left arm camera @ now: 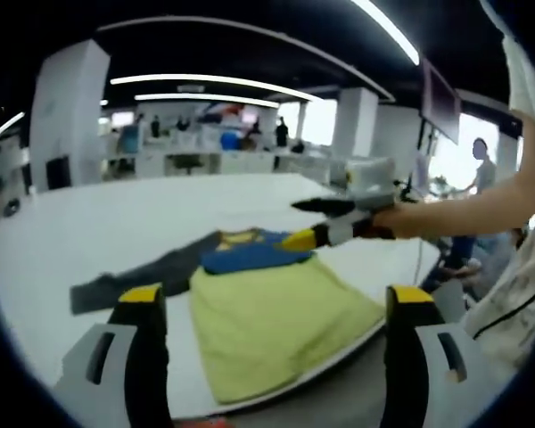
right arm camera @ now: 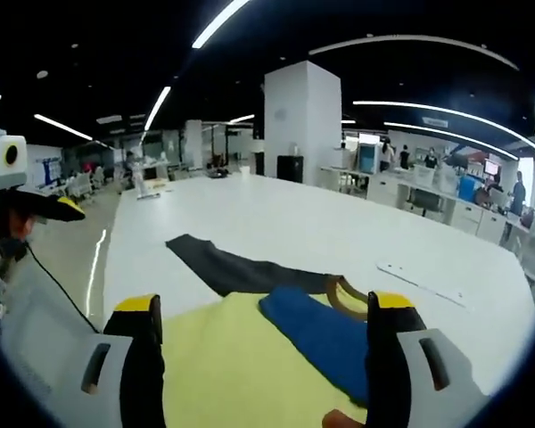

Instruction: Fold the garment on the visible template until the final outline fits inside the template.

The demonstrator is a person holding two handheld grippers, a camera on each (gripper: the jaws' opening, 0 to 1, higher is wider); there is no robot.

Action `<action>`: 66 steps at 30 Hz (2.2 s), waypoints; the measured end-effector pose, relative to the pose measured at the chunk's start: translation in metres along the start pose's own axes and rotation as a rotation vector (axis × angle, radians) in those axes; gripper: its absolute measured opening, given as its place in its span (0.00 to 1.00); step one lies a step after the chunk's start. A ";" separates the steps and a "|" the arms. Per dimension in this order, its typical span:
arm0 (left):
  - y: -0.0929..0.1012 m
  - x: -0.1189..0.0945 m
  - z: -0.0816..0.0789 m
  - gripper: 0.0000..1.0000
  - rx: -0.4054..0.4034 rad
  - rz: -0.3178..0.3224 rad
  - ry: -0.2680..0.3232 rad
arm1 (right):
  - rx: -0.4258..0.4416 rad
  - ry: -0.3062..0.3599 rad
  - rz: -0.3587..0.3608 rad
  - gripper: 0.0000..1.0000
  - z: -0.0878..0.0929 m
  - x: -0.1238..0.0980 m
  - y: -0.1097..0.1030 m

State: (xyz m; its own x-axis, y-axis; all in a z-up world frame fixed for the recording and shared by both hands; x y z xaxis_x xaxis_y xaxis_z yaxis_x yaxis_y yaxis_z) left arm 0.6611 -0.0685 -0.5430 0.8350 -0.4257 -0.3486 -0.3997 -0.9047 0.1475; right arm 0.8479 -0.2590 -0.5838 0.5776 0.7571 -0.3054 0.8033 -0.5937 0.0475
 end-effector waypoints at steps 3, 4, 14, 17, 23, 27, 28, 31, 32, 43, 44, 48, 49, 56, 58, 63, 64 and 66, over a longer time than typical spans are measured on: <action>-0.003 0.005 -0.003 0.98 0.010 0.009 0.001 | 0.016 -0.005 0.019 0.94 0.003 -0.020 0.000; -0.004 0.007 -0.004 0.98 0.011 0.011 0.003 | 0.022 -0.006 0.031 0.93 0.005 -0.027 0.002; -0.014 0.019 -0.010 0.98 -0.019 0.048 0.031 | 0.095 -0.004 0.162 0.92 0.015 -0.096 0.013; -0.019 0.023 -0.013 0.98 -0.029 0.056 0.039 | 0.107 -0.022 0.187 0.91 0.024 -0.112 0.012; -0.025 0.032 -0.016 0.98 -0.040 0.054 0.048 | 0.165 -0.033 0.237 0.90 0.036 -0.141 0.005; -0.023 0.036 -0.016 0.98 -0.036 0.060 0.044 | 0.187 -0.038 0.261 0.90 0.039 -0.156 0.000; -0.023 0.036 -0.016 0.98 -0.036 0.061 0.044 | 0.189 -0.038 0.262 0.90 0.039 -0.158 0.000; -0.022 0.037 -0.015 0.98 -0.042 0.058 0.043 | 0.192 -0.039 0.271 0.89 0.038 -0.167 -0.003; -0.024 0.038 -0.013 0.98 -0.059 0.048 0.043 | 0.193 -0.041 0.274 0.89 0.039 -0.170 -0.004; -0.094 0.030 0.008 0.91 -0.500 -0.179 0.155 | 0.228 -0.056 0.283 0.86 0.048 -0.182 -0.004; -0.108 0.029 0.013 0.90 -0.572 -0.221 0.172 | 0.231 -0.055 0.284 0.85 0.048 -0.184 -0.004; -0.168 0.019 0.036 0.91 -0.838 -0.400 0.249 | 0.246 -0.067 0.289 0.84 0.053 -0.188 -0.005; -0.182 0.014 0.039 0.91 -0.904 -0.443 0.288 | 0.247 -0.075 0.292 0.84 0.055 -0.190 -0.005; -0.279 -0.004 0.061 0.90 -0.947 -0.583 0.354 | 0.261 -0.100 0.319 0.84 0.061 -0.203 -0.009; -0.285 -0.003 0.061 0.90 -0.972 -0.597 0.371 | 0.261 -0.110 0.319 0.84 0.062 -0.205 -0.011; -0.305 0.005 0.060 0.91 -1.059 -0.594 0.453 | 0.260 -0.139 0.319 0.84 0.063 -0.209 -0.017; -0.306 0.009 0.059 0.91 -1.080 -0.581 0.470 | 0.260 -0.145 0.318 0.84 0.062 -0.210 -0.018; -0.311 0.013 0.062 0.91 -1.136 -0.575 0.497 | 0.256 -0.149 0.317 0.84 0.061 -0.211 -0.020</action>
State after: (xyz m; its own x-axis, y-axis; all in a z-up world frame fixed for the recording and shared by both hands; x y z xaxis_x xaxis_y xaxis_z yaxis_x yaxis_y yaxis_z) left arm 0.7722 0.2085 -0.6510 0.9191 0.2688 -0.2881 0.3742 -0.3662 0.8520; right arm 0.7011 -0.4240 -0.5787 0.7474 0.4902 -0.4485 0.5170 -0.8531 -0.0708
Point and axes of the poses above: the point that each gripper's makers call its tool centre point, and the gripper's own axes: x roughly forward along the fingers, y roughly to its right, z roughly out of its underside, the point moved 7 cm from there along -x, roughly backward along the fingers, and after that the axes turned 2 degrees about -x, right-handed, at the moved point
